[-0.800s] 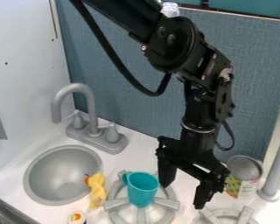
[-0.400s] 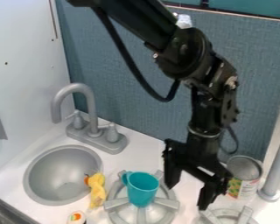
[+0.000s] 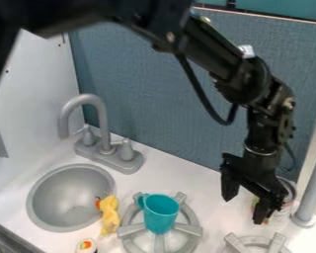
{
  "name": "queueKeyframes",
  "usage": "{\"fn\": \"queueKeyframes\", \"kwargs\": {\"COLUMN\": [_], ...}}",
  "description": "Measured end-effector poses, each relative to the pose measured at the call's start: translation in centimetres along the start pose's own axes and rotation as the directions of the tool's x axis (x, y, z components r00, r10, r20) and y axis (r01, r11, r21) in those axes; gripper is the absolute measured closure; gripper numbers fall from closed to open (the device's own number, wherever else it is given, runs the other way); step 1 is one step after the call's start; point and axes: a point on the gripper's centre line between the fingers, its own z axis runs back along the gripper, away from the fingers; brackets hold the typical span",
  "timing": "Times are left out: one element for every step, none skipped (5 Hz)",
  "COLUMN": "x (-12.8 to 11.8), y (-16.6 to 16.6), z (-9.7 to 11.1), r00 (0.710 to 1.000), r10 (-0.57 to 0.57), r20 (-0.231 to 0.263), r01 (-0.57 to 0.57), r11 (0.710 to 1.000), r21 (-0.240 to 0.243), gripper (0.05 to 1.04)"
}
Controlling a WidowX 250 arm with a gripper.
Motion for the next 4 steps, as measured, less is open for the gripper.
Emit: {"fn": "queueKeyframes", "kwargs": {"x": [2.2,4.0,5.1,6.1], "y": [-0.9,-0.4,-0.6,-1.0], "z": [0.0,-0.6,-0.8,-1.3], "r00": [0.998,0.997,0.996,0.993], "r10": [-0.051,-0.067,-0.084,-0.091], "r20": [0.025,0.026,0.036,0.071], "r01": [0.050,0.065,0.080,0.081], "r11": [0.998,0.995,0.991,0.988], "r21": [0.035,0.077,0.110,0.130], "gripper": [0.081,0.081,0.081,0.081]}}
